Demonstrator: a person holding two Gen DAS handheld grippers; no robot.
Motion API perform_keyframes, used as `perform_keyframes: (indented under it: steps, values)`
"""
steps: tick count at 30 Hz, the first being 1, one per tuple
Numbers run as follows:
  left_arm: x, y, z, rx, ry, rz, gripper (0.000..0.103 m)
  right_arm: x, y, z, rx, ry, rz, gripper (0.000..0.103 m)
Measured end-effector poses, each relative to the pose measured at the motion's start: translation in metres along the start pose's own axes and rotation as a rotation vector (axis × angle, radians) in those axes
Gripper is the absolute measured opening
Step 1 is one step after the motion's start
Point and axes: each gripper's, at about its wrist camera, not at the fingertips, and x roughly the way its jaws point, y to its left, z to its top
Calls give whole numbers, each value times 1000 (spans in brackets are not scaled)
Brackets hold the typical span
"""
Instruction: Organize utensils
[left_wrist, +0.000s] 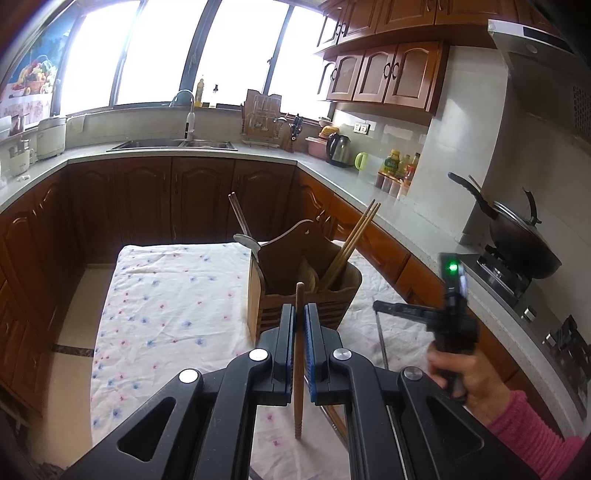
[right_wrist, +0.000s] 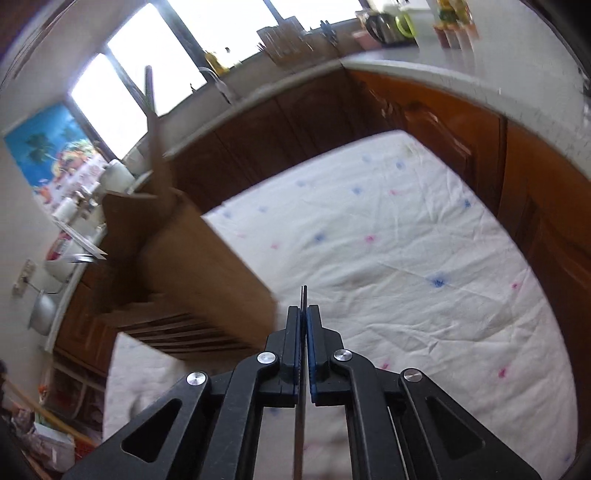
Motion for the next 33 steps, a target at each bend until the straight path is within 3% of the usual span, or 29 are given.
perform_keyframes:
  steps: [10,20,24,27,30,33]
  values:
    - [-12,-6,-4,8,-19,1,4,-70,34,3,-74,-129,117,3]
    - [-14,-7,-3,11,-31,5,4,-107,55,14,-143,-215,133,0]
    - [-14,-5,-4,4,-30,9,4,-91,53,17,-145,-164,110,1]
    - [-13,-3,-3,-3,-28,11,4,-59,40,15,-105,-88,50,12]
    - [-15,-1,-2,-4,-29,19,4,-29,28,3,-57,-7,74,12]
    - [-16,2,-1,-8,-31,22,4,-8,46,-21,-120,71,106,12]
